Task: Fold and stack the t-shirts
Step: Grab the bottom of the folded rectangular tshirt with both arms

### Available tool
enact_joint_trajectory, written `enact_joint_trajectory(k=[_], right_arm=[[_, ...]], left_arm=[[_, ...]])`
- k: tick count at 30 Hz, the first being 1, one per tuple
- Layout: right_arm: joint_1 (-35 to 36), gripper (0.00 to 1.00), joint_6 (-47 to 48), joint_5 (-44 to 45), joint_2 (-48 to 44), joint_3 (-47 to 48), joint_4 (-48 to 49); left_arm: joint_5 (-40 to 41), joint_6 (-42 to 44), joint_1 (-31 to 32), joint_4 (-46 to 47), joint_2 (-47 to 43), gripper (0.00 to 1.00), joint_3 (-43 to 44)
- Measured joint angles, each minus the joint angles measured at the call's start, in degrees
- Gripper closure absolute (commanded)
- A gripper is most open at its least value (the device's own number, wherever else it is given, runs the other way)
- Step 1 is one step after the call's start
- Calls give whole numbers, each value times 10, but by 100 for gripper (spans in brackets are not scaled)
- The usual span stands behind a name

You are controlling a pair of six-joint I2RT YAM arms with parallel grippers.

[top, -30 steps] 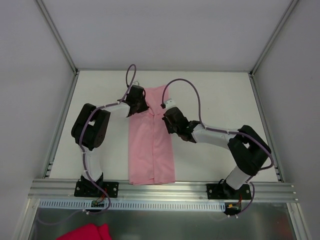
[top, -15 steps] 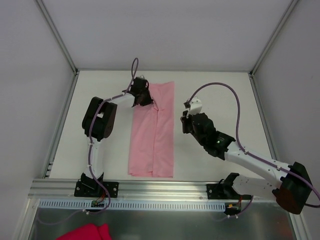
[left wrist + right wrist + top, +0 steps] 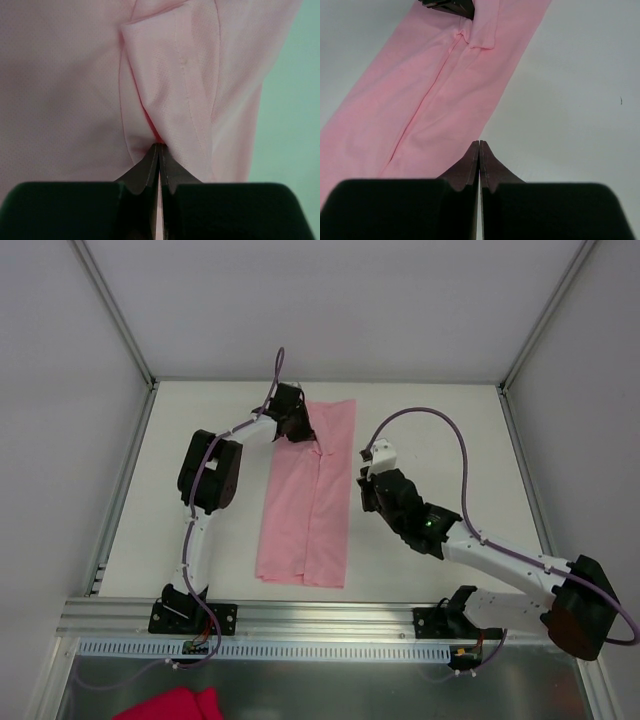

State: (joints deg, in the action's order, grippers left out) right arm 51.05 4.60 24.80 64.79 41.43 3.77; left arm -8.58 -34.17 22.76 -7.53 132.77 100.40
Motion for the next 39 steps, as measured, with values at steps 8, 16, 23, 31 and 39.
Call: enact_joint_trajectory(k=[8, 16, 23, 31, 39], right_arm=[[38, 99, -16, 3, 38, -28, 19], [123, 99, -57, 15, 170, -49, 41], [149, 99, -83, 19, 213, -52, 51], [153, 99, -87, 16, 238, -38, 53], [180, 99, -84, 14, 256, 34, 31]], left_arm=[[-1, 26, 0, 12, -98, 100, -99], [75, 51, 5, 52, -366, 100, -223], [141, 50, 12, 95, -478, 100, -371], [165, 49, 12, 94, -498, 100, -441], [193, 52, 12, 103, -533, 100, -441]])
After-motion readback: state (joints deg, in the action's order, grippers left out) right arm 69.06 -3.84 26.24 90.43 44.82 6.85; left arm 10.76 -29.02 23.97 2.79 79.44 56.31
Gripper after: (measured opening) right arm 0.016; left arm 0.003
